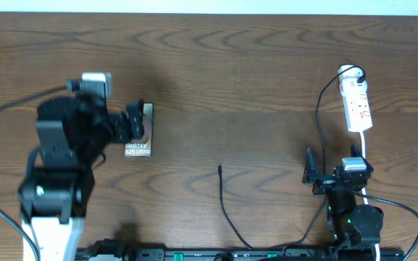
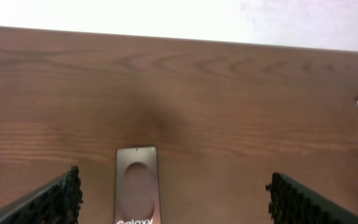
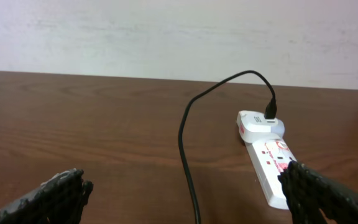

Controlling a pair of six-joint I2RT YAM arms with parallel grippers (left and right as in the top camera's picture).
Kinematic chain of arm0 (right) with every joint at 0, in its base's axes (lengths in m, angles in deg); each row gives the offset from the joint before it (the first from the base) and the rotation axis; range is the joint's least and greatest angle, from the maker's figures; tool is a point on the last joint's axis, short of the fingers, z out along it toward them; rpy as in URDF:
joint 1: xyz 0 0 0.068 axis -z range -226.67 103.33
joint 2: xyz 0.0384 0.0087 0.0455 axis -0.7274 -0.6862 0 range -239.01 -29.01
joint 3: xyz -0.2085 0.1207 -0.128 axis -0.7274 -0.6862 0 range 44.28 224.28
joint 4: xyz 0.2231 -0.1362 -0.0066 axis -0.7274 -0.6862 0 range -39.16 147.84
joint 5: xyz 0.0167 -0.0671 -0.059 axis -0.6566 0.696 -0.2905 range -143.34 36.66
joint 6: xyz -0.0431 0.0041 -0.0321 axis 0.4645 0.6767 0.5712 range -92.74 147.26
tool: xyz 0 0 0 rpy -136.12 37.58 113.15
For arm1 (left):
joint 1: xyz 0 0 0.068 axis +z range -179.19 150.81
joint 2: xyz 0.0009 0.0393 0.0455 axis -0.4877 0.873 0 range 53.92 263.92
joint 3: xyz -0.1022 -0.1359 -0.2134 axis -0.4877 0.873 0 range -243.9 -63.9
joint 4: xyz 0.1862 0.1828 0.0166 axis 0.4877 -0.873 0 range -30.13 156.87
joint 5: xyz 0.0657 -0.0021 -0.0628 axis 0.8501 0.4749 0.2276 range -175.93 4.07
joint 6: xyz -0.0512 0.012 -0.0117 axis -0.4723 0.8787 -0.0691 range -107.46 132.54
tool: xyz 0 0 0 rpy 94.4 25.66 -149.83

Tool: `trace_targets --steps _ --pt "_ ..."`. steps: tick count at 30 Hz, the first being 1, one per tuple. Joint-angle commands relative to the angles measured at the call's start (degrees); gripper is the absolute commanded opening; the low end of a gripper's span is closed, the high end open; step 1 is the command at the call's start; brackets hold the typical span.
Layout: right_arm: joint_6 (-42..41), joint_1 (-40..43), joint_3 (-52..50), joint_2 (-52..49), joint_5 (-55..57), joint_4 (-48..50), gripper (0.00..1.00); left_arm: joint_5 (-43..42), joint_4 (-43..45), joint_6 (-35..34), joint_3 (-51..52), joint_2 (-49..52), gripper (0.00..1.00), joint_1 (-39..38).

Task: Plug charger to phone and switch on socket
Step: 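Move the left gripper forward over the Galaxy phone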

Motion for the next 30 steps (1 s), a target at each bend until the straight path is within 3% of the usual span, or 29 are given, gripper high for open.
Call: trace_targets --steps 1,10,16,29,30 --pt "0.7 -0.66 -0.09 0.33 0.48 -0.24 0.99 2.23 -6.23 1.99 -12.02 8.26 0.93 -0.2" --pt "0.7 -0.66 -0.09 0.33 0.48 -0.24 0.99 3.23 -24.11 4.42 -32.41 27.32 0.93 -0.17" --pt "0.7 -0.66 -0.09 0.33 0.48 -0.24 0.99 8.37 -28.85 4.57 -33.05 35.08 0.93 -0.17" --pt "0.7 -0.66 -0.09 0.33 0.48 -0.24 0.99 8.15 -30.93 4.55 -33.03 46.77 0.92 -0.2" --pt "0.7 -0.66 -0.09 0.33 0.48 -0.24 0.99 8.15 -31.23 4.55 -32.92 47.69 0.7 -0.17"
